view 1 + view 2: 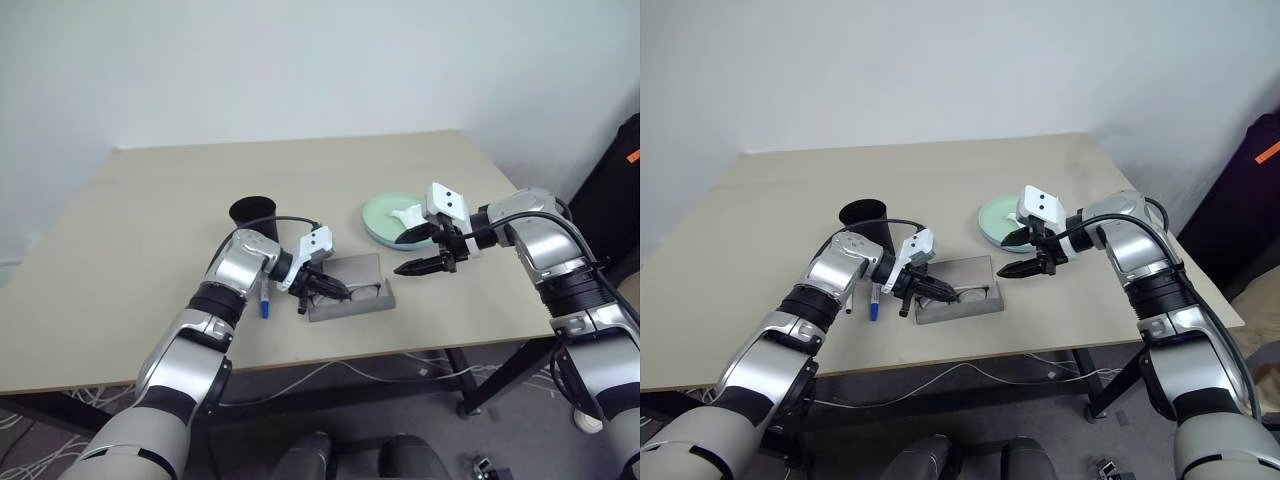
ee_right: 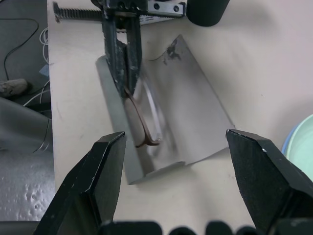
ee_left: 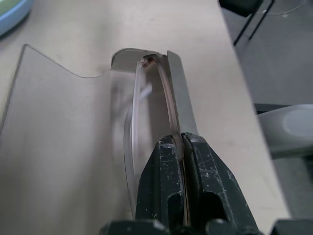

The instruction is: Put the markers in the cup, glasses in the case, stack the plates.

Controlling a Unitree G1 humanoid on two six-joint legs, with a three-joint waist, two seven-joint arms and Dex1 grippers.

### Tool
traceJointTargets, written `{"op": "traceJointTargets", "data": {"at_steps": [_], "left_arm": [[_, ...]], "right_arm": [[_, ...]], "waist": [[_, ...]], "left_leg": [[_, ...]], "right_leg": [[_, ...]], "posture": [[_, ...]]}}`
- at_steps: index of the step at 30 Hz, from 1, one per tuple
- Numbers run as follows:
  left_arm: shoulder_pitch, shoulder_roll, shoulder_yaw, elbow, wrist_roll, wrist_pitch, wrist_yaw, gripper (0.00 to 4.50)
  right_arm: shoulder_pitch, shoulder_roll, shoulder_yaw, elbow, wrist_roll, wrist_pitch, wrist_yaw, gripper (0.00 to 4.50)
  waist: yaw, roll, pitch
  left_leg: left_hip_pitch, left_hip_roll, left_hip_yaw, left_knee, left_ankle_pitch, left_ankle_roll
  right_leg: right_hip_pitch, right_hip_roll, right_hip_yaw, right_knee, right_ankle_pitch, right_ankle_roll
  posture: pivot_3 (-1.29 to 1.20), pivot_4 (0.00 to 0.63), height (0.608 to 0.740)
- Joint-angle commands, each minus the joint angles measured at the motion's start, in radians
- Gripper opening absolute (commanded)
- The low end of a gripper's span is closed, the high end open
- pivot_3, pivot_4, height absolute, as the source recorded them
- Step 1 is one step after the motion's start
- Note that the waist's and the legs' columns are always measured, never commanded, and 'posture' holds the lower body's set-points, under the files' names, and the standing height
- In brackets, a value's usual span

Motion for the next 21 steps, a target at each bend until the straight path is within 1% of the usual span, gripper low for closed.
{"op": "traceJointTargets", "data": {"at_steps": [1,3,7,10,12,16,17,21], "left_arm": [[0.002,0.015,0.008,-0.07,-0.03,0.051,-0.041,0.01],[0.012,0.022,0.0,-0.094,-0.029,0.069,-0.051,0.01],[0.034,0.024,-0.007,-0.102,-0.003,0.04,-0.019,0.01],[0.041,0.022,0.0,-0.103,0.002,0.02,0.014,0.66],[0.045,0.02,0.005,-0.099,0.012,-0.022,0.055,1.32],[0.045,0.022,0.016,-0.108,-0.001,-0.05,0.076,2.62],[0.031,0.02,0.03,-0.12,-0.027,-0.011,0.068,2.96],[-0.018,0.005,0.093,-0.142,-0.086,0.032,0.095,2.96]], "right_arm": [[-0.022,0.0,-0.015,-0.022,0.008,-0.011,-0.002,3.54],[-0.021,0.0,-0.015,-0.022,0.008,-0.012,-0.002,3.54],[-0.021,-0.001,-0.014,-0.023,0.006,-0.014,-0.003,3.54],[-0.021,0.0,-0.014,-0.023,0.007,-0.014,-0.003,3.54],[-0.023,-0.001,-0.013,-0.022,0.007,-0.013,-0.002,3.54],[-0.022,-0.001,-0.012,-0.023,0.006,-0.011,-0.001,3.54],[-0.021,-0.002,-0.012,-0.024,0.006,-0.011,0.0,3.54],[-0.021,-0.003,-0.012,-0.023,0.006,-0.011,0.0,3.54]], "waist": [[0.0,0.0,0.0],[0.0,0.0,0.0],[0.0,0.0,0.0],[0.0,0.0,0.0],[0.001,0.0,0.0],[0.001,0.0,0.0],[0.001,0.0,0.0],[0.001,0.0,0.0]], "left_leg": [[0.0,0.0,0.0,0.0,0.0,0.0],[0.0,0.0,0.0,0.0,0.0,0.0],[0.0,0.0,0.0,0.0,0.0,0.0],[0.0,0.0,0.0,0.0,0.0,0.0],[0.0,0.0,0.0,0.0,0.0,0.0],[0.0,0.0,0.0,0.0,0.0,0.0],[0.0,0.0,0.0,0.0,0.0,0.0],[0.0,0.0,0.0,0.0,0.0,0.0]], "right_leg": [[0.0,0.0,0.0,0.0,0.0,0.0],[0.0,0.0,0.0,0.0,0.0,0.0],[0.0,0.0,0.0,0.0,0.0,0.0],[0.0,0.0,0.001,0.0,0.0,0.0],[0.0,0.0,0.001,0.0,0.0,0.0],[0.0,0.0,0.001,0.0,0.0,0.0],[0.0,0.0,0.001,0.0,0.0,0.0],[0.0,0.0,0.0,0.0,0.0,0.0]], "posture": [[0.0,0.0,0.74],[0.0,0.0,0.74],[0.0,0.0,0.74],[0.0,0.0,0.74],[0.0,0.0,0.74],[0.0,0.0,0.74],[0.0,0.0,0.74],[0.0,0.0,0.74]]}}
